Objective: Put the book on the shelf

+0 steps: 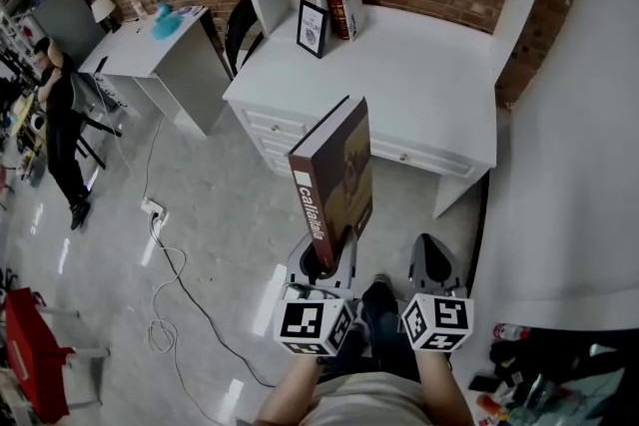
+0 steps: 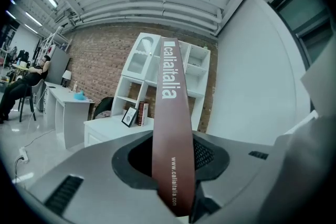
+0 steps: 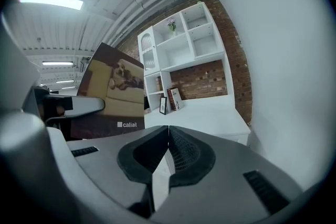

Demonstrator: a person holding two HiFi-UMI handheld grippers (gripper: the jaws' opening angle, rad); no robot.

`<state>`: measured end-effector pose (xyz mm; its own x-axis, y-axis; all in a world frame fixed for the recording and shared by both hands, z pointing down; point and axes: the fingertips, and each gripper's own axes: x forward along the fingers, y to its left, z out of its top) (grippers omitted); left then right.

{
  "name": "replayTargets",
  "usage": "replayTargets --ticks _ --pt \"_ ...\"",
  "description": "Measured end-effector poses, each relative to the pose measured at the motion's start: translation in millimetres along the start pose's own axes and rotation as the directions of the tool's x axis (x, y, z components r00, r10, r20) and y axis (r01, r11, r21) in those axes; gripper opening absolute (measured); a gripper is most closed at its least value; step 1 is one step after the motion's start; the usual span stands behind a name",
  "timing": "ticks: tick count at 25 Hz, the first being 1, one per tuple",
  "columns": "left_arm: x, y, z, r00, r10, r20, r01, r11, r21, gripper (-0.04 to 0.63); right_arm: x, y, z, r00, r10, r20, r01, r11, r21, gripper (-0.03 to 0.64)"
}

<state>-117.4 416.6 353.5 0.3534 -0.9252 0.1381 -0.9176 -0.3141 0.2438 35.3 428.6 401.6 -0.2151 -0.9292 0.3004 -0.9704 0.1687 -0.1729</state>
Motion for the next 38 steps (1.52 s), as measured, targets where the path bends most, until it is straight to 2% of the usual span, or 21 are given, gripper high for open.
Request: replayTargets --ticks 10,17,28,38 --pt "115.3 -6.0 25.4 0.998 0.065 0.014 -0.065 0.998 0.013 0.146 95.5 -69.3 57.3 0.999 0.047 0.013 -0.047 0.999 -0.004 0.017" --pt "163.3 -2.0 26.7 0.994 0.109 0.004 -0.109 0.994 0.015 0.146 137.6 -98.8 63.6 0.997 0.072 -0.013 -0.072 0.997 0.008 0.017" --pt "221.2 17.7 23.6 0.993 0.115 -0.036 -0.115 0.993 0.015 0.146 199.8 -108.3 66.3 0.995 0.09 -0.043 -0.089 0.996 0.032 0.017" --pt "304.7 65.7 42.0 0.997 0.063 -0.042 -0.063 0.998 0.001 0.147 290.1 -102.7 92.0 0.998 0.051 -0.037 -0.05 0.998 0.028 0.017"
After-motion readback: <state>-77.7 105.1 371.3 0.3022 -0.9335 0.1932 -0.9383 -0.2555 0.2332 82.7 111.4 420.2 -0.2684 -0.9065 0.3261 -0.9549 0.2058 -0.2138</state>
